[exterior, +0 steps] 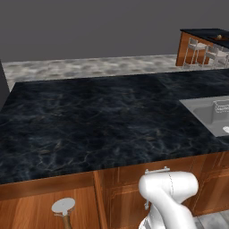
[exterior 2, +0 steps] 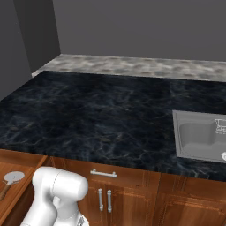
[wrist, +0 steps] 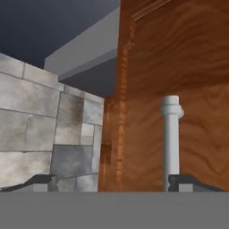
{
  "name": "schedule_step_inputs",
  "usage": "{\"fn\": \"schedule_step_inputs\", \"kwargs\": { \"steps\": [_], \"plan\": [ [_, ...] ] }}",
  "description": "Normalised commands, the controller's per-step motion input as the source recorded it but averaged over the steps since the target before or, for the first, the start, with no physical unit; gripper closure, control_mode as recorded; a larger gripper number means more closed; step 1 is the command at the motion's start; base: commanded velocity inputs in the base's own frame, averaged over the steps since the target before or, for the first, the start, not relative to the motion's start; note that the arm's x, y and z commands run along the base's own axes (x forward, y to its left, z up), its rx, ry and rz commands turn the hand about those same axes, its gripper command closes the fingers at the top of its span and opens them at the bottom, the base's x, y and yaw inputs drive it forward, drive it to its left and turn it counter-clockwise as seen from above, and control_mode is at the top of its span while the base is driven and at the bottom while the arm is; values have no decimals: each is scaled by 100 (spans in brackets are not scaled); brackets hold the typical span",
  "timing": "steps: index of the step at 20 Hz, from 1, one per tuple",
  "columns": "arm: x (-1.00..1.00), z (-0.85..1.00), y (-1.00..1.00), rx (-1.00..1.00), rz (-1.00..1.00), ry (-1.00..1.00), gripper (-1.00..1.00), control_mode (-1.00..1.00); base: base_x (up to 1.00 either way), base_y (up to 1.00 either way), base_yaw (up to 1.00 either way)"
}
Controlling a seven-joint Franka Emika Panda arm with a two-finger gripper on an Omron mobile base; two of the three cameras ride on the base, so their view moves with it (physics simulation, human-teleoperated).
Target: Take the pizza cutter from the drawer on the left and place it on the dining counter for cutting.
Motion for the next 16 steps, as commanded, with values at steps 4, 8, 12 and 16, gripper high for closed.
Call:
{"fn": "schedule_step_inputs", "kwargs": {
  "steps": [4, 8, 12, 16],
  "plan": [
    [-32, 89, -3, 0, 1, -8, -100, -100, 0, 0, 0],
    [-14, 100, -5, 0, 0, -8, -100, -100, 0, 0, 0],
    [-26, 100, -4, 0, 0, -12, -100, -100, 0, 0, 0],
    [-20, 100, -8, 0, 0, -9, -100, -100, 0, 0, 0]
  ]
}}
